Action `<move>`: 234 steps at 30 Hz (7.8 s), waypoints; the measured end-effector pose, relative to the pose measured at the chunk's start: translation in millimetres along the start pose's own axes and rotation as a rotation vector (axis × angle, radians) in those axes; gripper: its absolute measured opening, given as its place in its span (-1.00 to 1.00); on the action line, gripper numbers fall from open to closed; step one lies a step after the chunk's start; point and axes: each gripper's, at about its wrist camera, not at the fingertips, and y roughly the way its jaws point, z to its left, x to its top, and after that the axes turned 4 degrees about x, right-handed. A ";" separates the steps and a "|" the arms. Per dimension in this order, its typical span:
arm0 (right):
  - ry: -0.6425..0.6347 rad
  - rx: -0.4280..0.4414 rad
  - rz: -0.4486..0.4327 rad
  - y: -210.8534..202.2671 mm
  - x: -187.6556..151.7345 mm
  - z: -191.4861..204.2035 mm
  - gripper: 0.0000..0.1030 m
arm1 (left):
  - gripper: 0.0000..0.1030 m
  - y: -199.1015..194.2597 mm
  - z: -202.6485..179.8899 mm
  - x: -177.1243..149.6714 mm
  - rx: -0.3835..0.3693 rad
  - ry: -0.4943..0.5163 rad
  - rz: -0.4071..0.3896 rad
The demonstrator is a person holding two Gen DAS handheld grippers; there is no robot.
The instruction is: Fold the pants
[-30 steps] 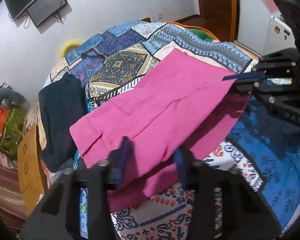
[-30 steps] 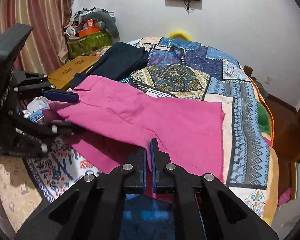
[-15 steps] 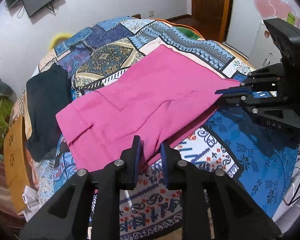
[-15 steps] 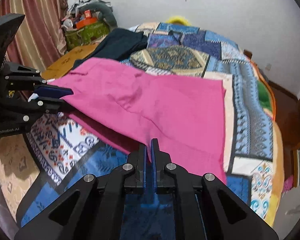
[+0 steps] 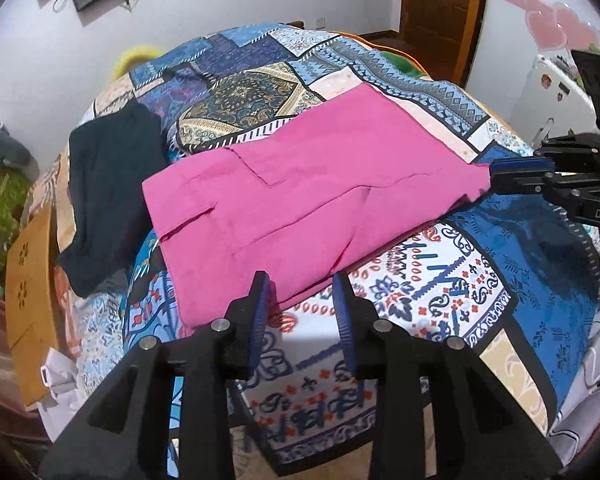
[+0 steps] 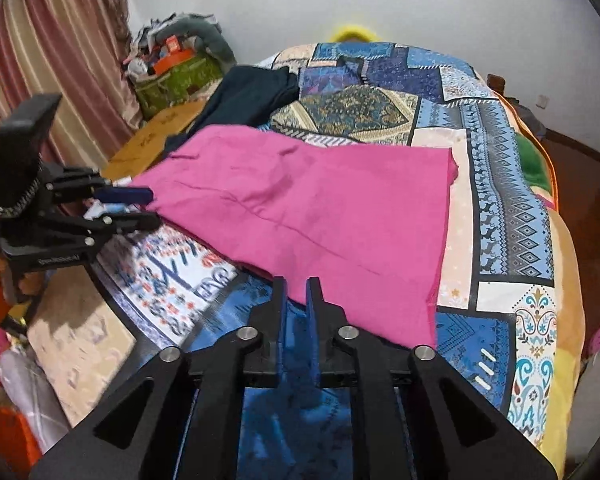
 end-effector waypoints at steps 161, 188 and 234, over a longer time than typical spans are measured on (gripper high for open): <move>0.141 -0.029 0.254 79.5 33.6 -73.0 0.56 | 0.81 66.2 109.7 35.8 0.083 -0.211 0.102; 0.028 -0.080 -0.003 37.8 53.0 -7.8 0.56 | 0.81 -2.7 75.3 -3.0 0.013 -0.429 0.015; 0.163 -0.021 0.088 58.3 12.1 -21.9 0.56 | -0.61 -39.2 41.6 30.4 0.362 -0.154 -0.252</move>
